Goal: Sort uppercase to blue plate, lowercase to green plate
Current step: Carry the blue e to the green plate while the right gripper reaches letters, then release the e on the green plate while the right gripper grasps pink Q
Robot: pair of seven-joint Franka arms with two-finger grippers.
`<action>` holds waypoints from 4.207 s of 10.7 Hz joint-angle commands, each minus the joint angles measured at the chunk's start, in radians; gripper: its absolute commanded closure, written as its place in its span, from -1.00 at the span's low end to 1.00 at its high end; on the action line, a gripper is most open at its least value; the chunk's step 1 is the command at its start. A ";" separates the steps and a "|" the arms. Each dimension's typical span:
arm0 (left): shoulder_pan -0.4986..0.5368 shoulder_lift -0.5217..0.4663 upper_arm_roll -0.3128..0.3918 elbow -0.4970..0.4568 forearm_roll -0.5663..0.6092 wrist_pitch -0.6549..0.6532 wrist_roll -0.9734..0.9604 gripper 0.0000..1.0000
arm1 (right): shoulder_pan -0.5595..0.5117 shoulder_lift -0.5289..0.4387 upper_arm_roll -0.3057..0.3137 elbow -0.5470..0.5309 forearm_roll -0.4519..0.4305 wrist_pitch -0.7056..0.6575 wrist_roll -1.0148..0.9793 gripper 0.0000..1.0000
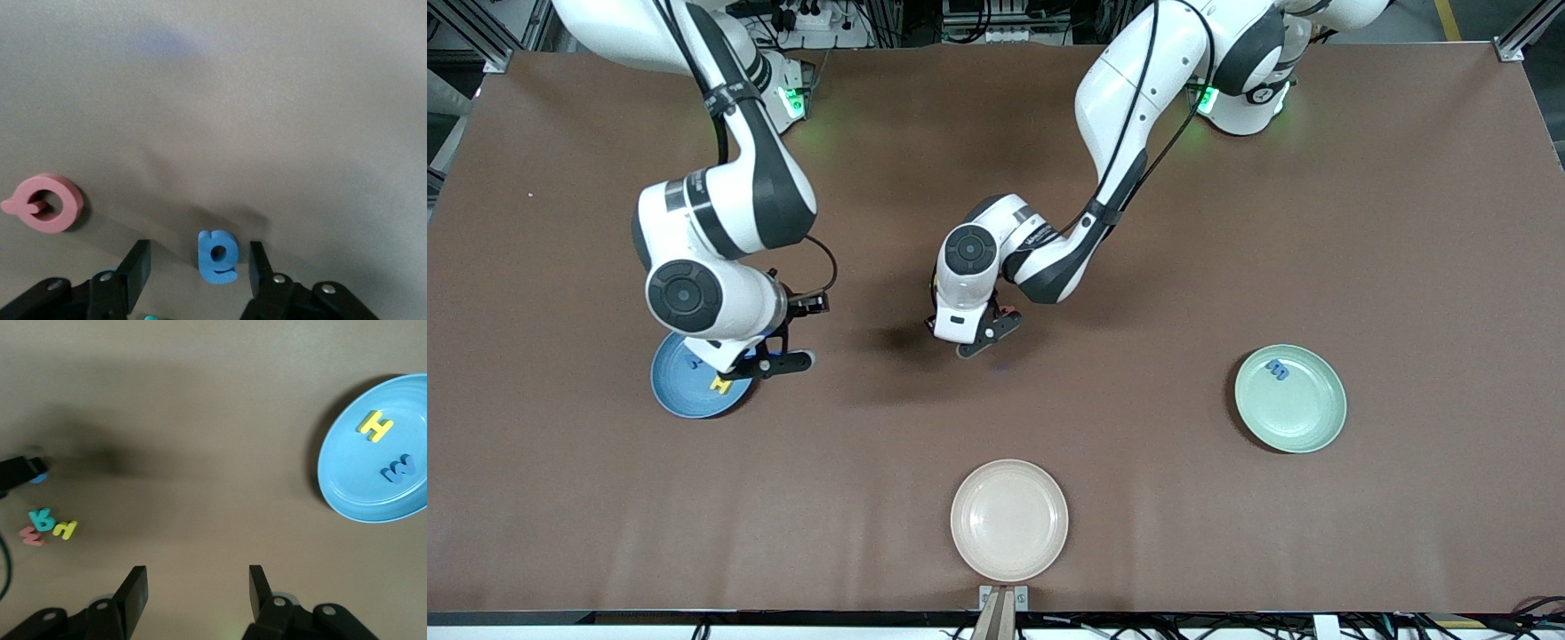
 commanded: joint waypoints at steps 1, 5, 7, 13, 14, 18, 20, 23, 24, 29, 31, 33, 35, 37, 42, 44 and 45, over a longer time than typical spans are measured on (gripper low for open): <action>-0.029 0.037 0.032 0.050 -0.028 0.001 -0.011 -0.16 | 0.044 -0.109 -0.004 -0.164 0.015 0.128 0.016 -0.39; -0.029 0.035 0.032 0.050 -0.028 0.001 -0.011 0.48 | 0.059 -0.161 -0.003 -0.275 0.014 0.248 0.016 -0.39; -0.029 0.031 0.033 0.048 -0.028 0.000 -0.011 0.89 | 0.092 -0.224 -0.003 -0.423 0.015 0.420 0.018 -0.37; 0.125 -0.168 0.036 0.030 -0.123 -0.198 0.194 1.00 | 0.176 -0.228 0.051 -0.513 0.015 0.591 0.192 -0.37; 0.179 -0.210 0.035 0.027 -0.134 -0.259 0.275 1.00 | 0.181 -0.224 0.061 -0.521 0.015 0.611 0.219 -0.37; 0.530 -0.368 -0.113 -0.068 -0.014 -0.534 0.735 1.00 | 0.226 -0.177 0.146 -0.541 0.015 0.745 0.441 -0.37; 0.706 -0.467 -0.181 -0.232 0.118 -0.548 0.953 1.00 | 0.253 -0.133 0.176 -0.522 0.012 0.790 0.591 -0.37; 0.807 -0.476 -0.192 -0.393 0.275 -0.496 1.120 1.00 | 0.274 -0.032 0.201 -0.475 -0.003 0.893 0.790 -0.39; 0.842 -0.482 -0.192 -0.467 0.286 -0.411 1.135 1.00 | 0.294 0.033 0.200 -0.391 -0.033 0.887 0.891 -0.37; 0.917 -0.476 -0.160 -0.595 0.271 -0.212 1.342 1.00 | 0.294 0.285 0.195 -0.016 -0.206 0.700 1.200 -0.25; 0.928 -0.472 -0.152 -0.596 0.271 -0.204 1.365 1.00 | 0.299 0.324 0.193 0.021 -0.207 0.707 1.242 -0.24; 0.934 -0.472 -0.146 -0.640 0.271 -0.125 1.387 1.00 | 0.302 0.368 0.193 0.062 -0.215 0.710 1.270 -0.23; 0.934 -0.471 -0.146 -0.647 0.271 -0.115 1.387 0.49 | 0.302 0.384 0.193 0.062 -0.218 0.714 1.264 -0.23; 0.936 -0.471 -0.146 -0.647 0.271 -0.115 1.387 0.19 | 0.302 0.388 0.193 0.061 -0.216 0.714 1.251 -0.23; 0.934 -0.486 -0.148 -0.647 0.269 -0.125 1.390 -0.68 | 0.306 0.400 0.193 0.058 -0.209 0.747 1.251 -0.13; 0.928 -0.503 -0.149 -0.645 0.269 -0.129 1.388 -0.67 | 0.309 0.403 0.193 0.056 -0.210 0.752 1.251 -0.07; 0.922 -0.508 -0.152 -0.644 0.269 -0.138 1.381 -0.67 | 0.309 0.403 0.193 0.055 -0.209 0.753 1.251 -0.03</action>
